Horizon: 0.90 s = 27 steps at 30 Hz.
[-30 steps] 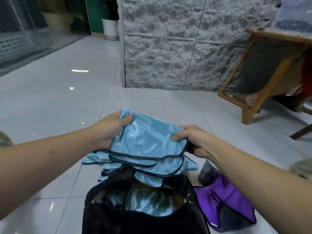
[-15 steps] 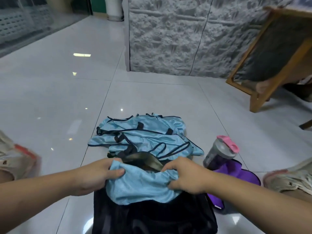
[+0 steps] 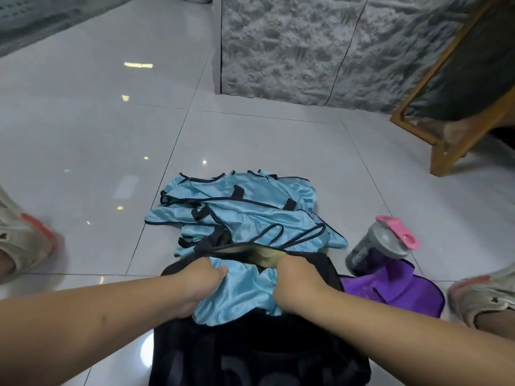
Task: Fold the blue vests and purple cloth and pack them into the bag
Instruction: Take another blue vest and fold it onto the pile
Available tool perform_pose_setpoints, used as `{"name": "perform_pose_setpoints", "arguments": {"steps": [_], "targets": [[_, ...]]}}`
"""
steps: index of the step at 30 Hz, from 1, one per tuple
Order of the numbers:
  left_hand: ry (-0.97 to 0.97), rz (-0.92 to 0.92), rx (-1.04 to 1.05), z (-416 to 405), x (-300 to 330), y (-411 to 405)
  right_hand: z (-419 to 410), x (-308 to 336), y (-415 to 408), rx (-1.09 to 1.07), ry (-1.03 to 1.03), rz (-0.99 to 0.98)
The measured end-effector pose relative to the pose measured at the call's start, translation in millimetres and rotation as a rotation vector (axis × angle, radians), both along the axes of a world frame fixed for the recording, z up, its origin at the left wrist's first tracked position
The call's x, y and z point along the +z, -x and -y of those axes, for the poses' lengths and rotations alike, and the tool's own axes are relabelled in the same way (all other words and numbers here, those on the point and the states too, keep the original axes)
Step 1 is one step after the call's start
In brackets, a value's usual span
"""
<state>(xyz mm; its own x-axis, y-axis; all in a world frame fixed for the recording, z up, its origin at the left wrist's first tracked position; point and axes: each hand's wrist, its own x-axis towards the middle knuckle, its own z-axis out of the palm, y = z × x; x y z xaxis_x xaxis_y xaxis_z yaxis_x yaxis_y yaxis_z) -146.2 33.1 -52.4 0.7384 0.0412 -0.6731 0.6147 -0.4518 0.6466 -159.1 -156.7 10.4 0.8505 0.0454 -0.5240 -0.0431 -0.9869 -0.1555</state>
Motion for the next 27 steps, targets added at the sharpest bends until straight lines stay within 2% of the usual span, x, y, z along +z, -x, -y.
{"name": "perform_pose_setpoints", "arguments": {"steps": [3,8,11,14,18,21,24,27], "targets": [[-0.064,0.029,0.037,17,-12,-11,-8,-15,-16,0.067,0.051,-0.092],[-0.022,-0.092,0.171,26,-42,-16,-5,-42,-37,0.199,0.194,-0.304],[0.004,-0.101,0.232,25,-41,-14,4,-56,-41,0.209,0.253,-0.291],[-0.016,-0.075,0.111,14,-39,-20,5,-64,-41,0.241,0.251,-0.245],[-0.005,-0.174,-0.04,-3,-22,-33,-2,-51,-35,0.303,0.14,-0.081],[-0.126,-0.182,-0.181,-12,-24,-39,-12,-33,-23,0.467,0.061,-0.012],[-0.229,-0.141,-0.272,-16,-51,-41,-20,-26,-13,0.519,-0.033,-0.124],[-0.297,-0.093,-0.38,-7,-33,-32,-20,-27,-4,0.595,-0.268,-0.388]]}}
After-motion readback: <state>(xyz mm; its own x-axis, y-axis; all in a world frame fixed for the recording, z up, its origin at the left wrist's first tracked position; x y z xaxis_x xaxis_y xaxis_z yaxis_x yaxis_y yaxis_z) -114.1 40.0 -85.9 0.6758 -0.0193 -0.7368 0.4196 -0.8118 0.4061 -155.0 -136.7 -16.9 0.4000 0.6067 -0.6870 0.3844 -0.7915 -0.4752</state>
